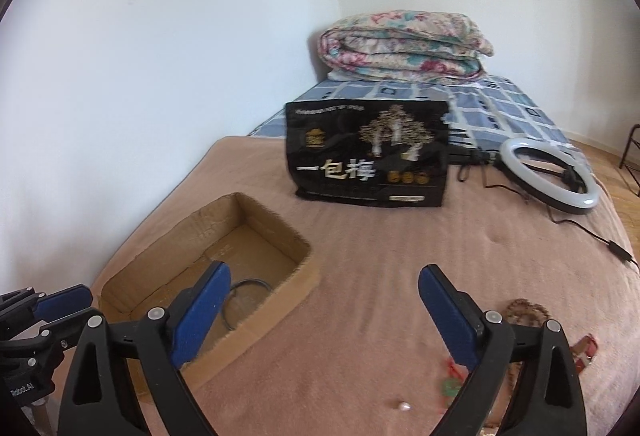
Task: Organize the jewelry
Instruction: 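Move both grippers back toward the pearl necklace and red watch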
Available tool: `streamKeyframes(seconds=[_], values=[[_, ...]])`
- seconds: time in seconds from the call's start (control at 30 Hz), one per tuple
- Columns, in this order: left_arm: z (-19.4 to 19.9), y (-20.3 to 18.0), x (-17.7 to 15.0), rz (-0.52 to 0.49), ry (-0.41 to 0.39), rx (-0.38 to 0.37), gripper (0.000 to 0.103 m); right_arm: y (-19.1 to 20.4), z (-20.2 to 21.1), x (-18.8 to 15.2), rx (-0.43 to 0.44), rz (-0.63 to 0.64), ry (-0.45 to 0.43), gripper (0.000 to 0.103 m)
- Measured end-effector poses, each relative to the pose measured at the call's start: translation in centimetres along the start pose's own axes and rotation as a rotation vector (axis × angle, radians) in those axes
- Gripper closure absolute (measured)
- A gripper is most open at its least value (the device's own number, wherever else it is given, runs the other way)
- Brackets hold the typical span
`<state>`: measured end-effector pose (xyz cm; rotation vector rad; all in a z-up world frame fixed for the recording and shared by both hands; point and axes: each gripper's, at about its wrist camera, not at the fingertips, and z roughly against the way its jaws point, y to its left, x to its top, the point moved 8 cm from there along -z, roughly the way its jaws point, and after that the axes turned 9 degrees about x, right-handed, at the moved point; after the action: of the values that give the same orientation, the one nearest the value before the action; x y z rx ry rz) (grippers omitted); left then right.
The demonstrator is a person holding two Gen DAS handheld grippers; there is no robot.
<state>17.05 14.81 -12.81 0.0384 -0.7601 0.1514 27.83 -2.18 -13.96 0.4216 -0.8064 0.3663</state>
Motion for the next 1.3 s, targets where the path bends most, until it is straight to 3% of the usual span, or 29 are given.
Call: streamKeyframes(seconds=[0.5,0.77,1.0,1.3], values=[[0.3,-7.2,-0.2,-0.035,0.030,-0.128,0.069,-12.2,9.1,-2.5,-0.252,-0.111,-0.011,0.002],[-0.3,-12.7,-2.0,-0.121,0.082,-0.214,0.069,-18.1,12.2,-5.2,-0.323,-0.199,0.012,0.002],[-1.5,-17.0,-3.9,-0.174,0.151,-0.270,0.069,-21.5,12.8,-7.8,-0.289,-0.305,0.059,0.002],[-4.4,-20.9,-7.2,-0.232,0.268,-0.316,0.069,-23.5,9.8,-10.0,-0.233,-0.389,0.145,0.006]])
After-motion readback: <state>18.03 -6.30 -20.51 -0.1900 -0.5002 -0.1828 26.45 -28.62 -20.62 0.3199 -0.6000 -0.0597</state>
